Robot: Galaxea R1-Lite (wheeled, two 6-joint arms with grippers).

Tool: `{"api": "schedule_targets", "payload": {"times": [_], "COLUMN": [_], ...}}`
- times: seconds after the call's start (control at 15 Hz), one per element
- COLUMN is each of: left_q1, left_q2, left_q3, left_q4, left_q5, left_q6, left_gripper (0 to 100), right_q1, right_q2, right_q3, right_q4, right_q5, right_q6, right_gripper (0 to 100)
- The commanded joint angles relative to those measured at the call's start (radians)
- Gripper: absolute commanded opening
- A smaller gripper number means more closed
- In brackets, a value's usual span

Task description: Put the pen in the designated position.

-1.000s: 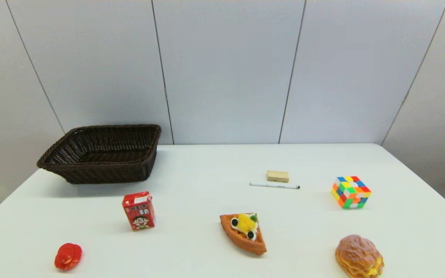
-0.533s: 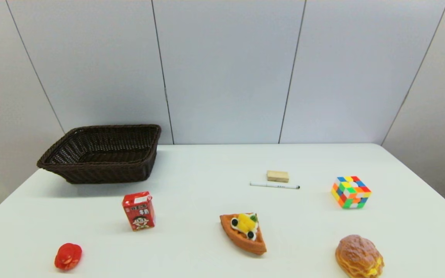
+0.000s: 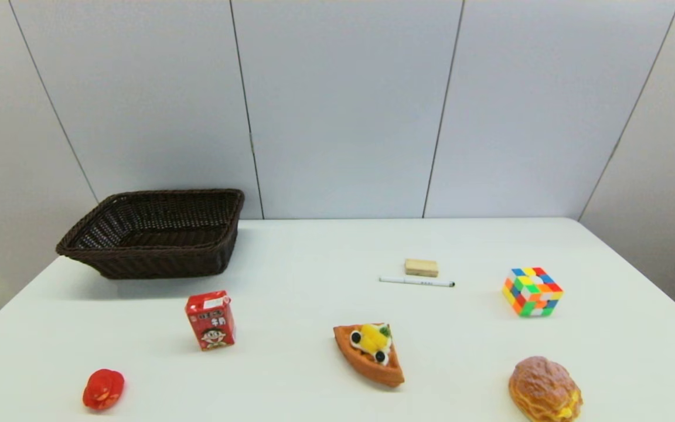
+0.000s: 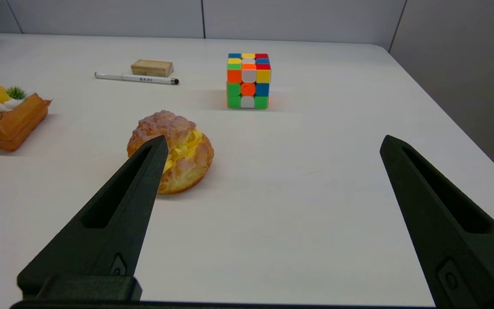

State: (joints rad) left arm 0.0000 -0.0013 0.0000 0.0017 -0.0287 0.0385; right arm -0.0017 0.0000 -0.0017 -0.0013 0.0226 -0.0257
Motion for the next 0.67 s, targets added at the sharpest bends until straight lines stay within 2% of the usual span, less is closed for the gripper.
{"api": "schedule_targets", "payload": {"times": [0.07,0.67], "left_q1": [0.0,0.0], "left_q2": [-0.002,-0.002], "left_q3": [0.0,0.0], "left_q4": [0.0,0.0], "left_q5": [0.0,0.0], "left_q6": [0.0,0.0], "left_gripper": [100,100], "right_q1": [0.0,0.0], "right_q2": [0.0,0.0], "right_q3": [0.0,0.0], "right_q4": [0.0,0.0], "right_q5": [0.0,-0.007], "right_q6": [-0.002,0.006], "right_gripper": [100,100]}}
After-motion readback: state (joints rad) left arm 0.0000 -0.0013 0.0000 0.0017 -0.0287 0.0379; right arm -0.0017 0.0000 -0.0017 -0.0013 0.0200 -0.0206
